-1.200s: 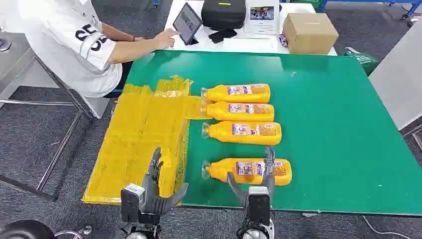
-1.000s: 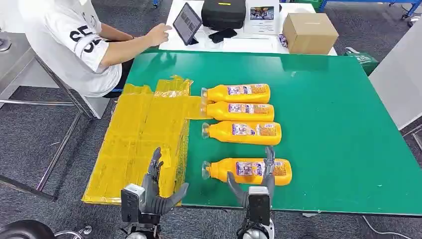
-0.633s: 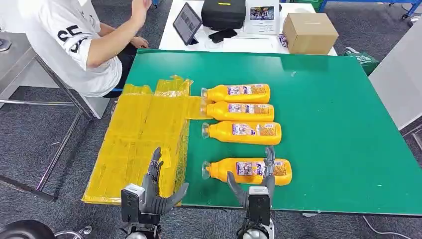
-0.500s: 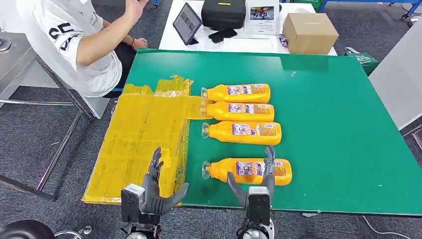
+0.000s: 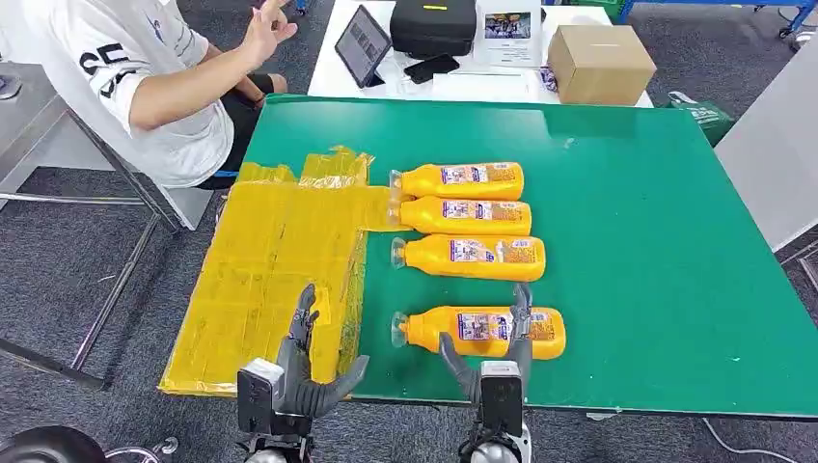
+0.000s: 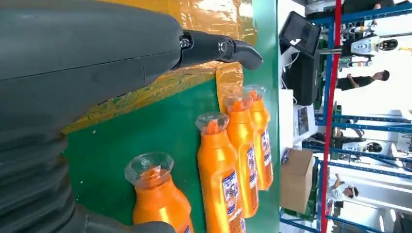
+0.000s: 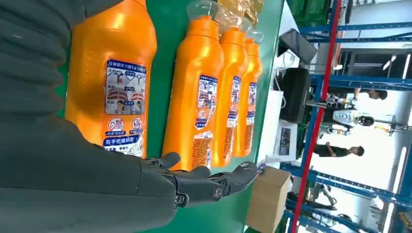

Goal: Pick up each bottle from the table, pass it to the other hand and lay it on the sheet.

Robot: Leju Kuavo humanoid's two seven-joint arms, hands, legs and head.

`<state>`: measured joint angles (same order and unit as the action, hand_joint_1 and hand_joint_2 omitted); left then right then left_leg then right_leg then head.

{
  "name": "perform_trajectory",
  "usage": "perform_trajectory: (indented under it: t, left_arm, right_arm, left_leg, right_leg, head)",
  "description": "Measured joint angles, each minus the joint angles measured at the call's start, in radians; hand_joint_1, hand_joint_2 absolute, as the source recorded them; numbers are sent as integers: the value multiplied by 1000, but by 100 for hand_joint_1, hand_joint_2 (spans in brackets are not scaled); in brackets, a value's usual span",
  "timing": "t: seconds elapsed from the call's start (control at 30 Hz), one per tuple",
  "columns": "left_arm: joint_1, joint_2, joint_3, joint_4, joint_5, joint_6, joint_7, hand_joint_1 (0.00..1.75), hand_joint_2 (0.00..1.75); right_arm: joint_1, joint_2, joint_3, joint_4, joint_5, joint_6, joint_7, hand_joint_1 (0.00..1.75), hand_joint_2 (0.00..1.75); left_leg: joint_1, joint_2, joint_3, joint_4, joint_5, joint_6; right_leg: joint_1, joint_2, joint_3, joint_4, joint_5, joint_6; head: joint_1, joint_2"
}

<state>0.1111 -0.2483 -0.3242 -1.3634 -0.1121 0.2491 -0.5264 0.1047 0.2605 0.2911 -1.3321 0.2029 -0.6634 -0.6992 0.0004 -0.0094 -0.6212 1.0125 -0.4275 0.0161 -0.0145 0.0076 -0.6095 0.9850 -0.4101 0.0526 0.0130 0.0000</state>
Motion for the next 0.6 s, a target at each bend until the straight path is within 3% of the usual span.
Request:
perform_trajectory:
  t: [0.17,0.33,0.47,0.6]
  left_arm:
    - [-4,2,-7,0,-3,0,-1,0,175]
    - [-10,3,-7,0,-1,-5,2,0,175]
    - [-13,3,-1,7,-2,-27,3,0,175]
    - [-13,3,6,17,-5,-42,2,0,175]
  right_arm:
    - [-6,-1,0,3,35,7,1,0,175]
    - [-14,-15,18,6,186,17,88,0,175]
    - [-34,-69,32,-57,437,74,288,0,175]
    - [-77,-125,31,-95,541,166,409,0,175]
  left_leg:
    - [0,0,0,0,0,0]
    - [0,0,0,0,0,0]
    - [0,0,0,0,0,0]
    - [-1,0,0,0,0,0]
  right_leg:
    - [0,0,0,0,0,0]
    - [0,0,0,0,0,0]
    - [0,0,0,0,0,0]
    - [-1,0,0,0,0,0]
  head:
    - [0,0]
    - [0,0]
    - [0,0]
    - [0,0]
